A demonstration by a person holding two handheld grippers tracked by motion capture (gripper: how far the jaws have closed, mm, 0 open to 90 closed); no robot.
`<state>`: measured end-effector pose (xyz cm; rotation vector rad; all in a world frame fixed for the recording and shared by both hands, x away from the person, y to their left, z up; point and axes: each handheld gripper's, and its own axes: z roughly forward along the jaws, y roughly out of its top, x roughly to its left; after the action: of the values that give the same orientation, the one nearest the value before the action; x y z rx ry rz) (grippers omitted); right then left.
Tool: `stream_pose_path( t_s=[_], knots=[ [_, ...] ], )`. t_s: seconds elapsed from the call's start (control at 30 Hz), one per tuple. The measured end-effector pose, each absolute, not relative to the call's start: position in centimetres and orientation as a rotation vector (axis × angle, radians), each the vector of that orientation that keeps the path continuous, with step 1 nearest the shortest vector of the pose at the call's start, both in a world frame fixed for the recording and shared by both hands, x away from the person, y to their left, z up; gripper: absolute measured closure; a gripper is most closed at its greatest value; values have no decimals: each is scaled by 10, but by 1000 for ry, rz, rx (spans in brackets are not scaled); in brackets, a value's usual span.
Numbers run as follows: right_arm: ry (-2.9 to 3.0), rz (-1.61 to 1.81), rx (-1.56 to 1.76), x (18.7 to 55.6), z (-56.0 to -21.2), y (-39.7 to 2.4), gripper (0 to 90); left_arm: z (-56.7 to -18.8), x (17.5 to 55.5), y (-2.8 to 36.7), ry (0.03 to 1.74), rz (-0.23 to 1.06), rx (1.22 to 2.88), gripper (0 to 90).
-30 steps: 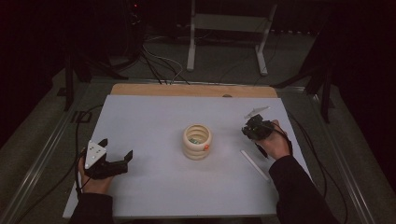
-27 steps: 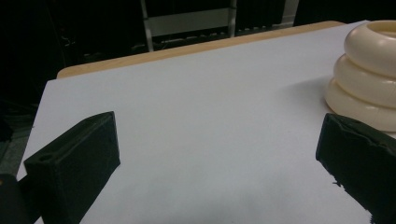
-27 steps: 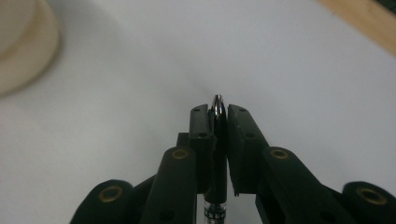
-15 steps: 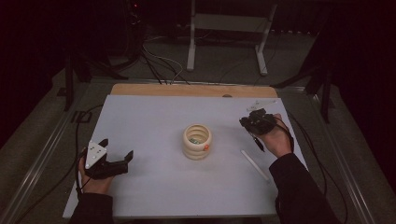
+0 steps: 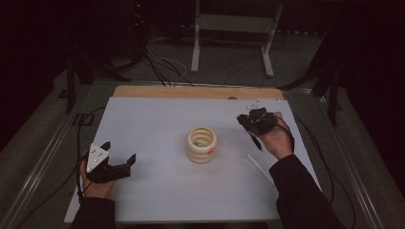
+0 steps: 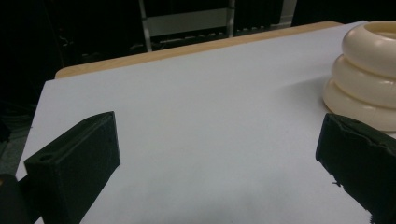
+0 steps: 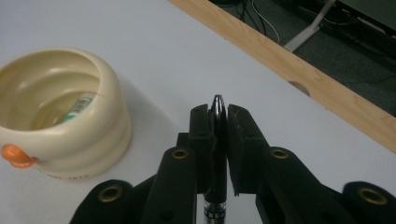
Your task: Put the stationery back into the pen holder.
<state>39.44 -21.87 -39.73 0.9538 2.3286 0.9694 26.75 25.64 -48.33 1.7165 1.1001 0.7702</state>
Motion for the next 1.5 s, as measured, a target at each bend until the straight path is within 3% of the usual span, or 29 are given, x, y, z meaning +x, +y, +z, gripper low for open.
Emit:
stream_pose_path(
  t_s=[1.5],
  knots=[
    [2272,1190,844,396,-357,-161,815,-483,268,258,1120,782,1708,1]
  ],
)
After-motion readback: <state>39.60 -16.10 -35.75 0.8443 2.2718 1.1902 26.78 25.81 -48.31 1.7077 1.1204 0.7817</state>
